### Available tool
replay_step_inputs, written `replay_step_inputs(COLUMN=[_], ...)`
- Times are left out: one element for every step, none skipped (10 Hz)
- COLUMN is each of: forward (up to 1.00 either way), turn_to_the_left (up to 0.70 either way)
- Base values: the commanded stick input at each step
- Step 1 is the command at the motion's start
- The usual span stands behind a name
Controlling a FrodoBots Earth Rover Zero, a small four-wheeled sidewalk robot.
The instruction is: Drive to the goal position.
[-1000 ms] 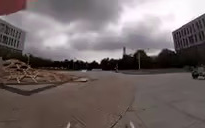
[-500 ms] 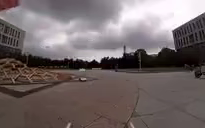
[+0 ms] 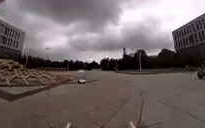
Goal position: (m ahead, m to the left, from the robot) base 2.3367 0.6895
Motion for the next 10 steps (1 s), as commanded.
replay_step_inputs(forward=[0.50,0.50,0.50,0.50,0.50,0.50,0.50,0.50,0.50,0.50], turn_to_the_left=[0.16,0.01,0.01,0.01,0.01,0.01,0.01,0.01,0.01,0.01])
